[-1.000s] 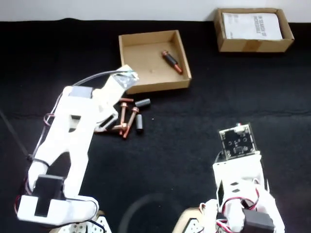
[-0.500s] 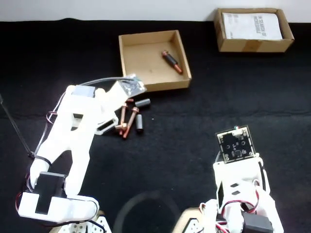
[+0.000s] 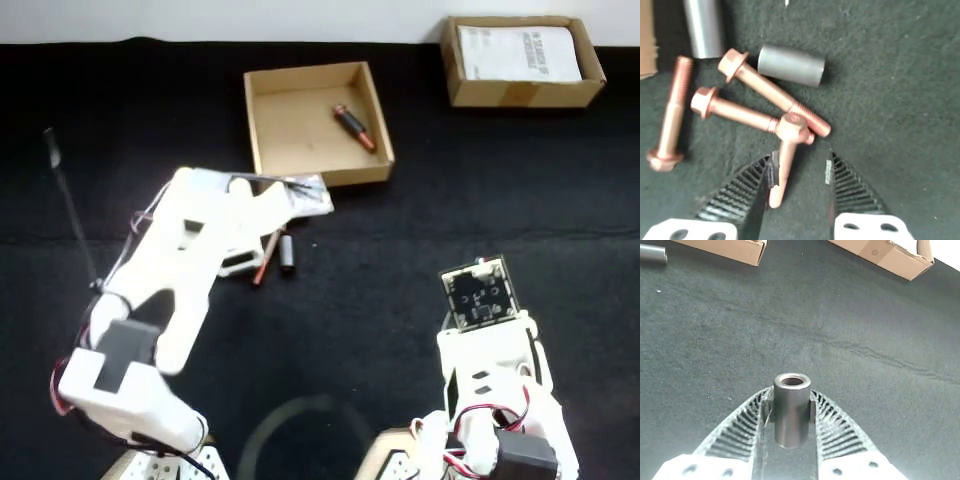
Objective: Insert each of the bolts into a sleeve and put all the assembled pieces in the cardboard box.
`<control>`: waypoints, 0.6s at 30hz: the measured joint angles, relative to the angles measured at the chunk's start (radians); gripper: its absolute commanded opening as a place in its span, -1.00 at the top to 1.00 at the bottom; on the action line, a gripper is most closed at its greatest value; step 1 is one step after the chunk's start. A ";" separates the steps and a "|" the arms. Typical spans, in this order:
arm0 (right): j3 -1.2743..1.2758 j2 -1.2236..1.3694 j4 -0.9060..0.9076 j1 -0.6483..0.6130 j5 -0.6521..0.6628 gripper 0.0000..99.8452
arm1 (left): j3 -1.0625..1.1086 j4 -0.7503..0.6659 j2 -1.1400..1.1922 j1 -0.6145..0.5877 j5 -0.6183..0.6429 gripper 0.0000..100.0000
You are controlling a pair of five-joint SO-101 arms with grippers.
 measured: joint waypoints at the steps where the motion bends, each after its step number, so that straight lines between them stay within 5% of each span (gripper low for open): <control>1: 0.000 0.000 -0.002 0.000 0.003 0.98 | -0.023 0.000 0.034 0.000 0.000 0.67; 6: 0.000 0.000 -0.002 0.000 0.003 0.98 | -0.117 0.000 0.149 -0.014 0.000 0.70; 11: 0.000 0.000 -0.031 0.000 0.003 0.98 | -0.123 0.002 0.166 -0.032 0.002 0.99; 18: 0.000 0.000 -0.044 0.000 0.003 0.98 | -0.127 0.025 0.173 -0.035 0.000 0.98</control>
